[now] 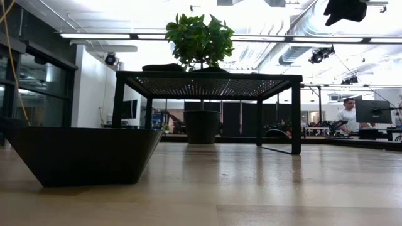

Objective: Pick & Place Mini shaped plates
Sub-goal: Stack the black leaf-shaped plate on top of the other black leaf-shaped plates on the shelf

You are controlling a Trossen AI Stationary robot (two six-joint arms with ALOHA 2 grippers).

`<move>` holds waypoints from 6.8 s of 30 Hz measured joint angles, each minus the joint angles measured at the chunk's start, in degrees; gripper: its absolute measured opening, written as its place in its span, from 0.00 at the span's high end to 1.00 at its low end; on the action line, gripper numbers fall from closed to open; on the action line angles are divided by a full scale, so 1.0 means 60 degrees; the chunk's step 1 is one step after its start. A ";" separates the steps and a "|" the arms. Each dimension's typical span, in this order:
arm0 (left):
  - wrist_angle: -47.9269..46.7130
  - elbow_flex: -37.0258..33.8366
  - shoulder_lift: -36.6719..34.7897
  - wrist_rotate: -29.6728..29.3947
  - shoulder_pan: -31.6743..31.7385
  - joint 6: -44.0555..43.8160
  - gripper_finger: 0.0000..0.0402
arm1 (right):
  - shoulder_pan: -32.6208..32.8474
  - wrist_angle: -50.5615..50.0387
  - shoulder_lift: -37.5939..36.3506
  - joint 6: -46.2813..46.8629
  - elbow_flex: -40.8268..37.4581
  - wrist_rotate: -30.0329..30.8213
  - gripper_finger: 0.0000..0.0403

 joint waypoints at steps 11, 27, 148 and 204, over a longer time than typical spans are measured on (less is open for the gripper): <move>0.1694 -0.2695 -0.0092 0.0156 -0.1449 -0.3908 0.67 | 0.0002 0.0051 0.0000 -0.0388 0.0000 0.0009 0.62; 0.7546 -1.0746 -0.4935 0.0589 -0.1179 -0.6956 0.67 | 0.0002 0.0044 0.0000 -0.0266 0.0000 0.0002 0.62; 1.0811 -0.6156 -0.3819 -0.1741 0.4027 -0.4690 1.00 | 0.0004 -0.0171 0.0000 0.0228 0.0000 -0.0002 0.62; 1.5019 -0.6165 -0.2947 -0.6572 0.3395 0.1012 1.00 | 0.5479 1.4433 0.2211 -0.2181 -0.3373 0.8255 0.62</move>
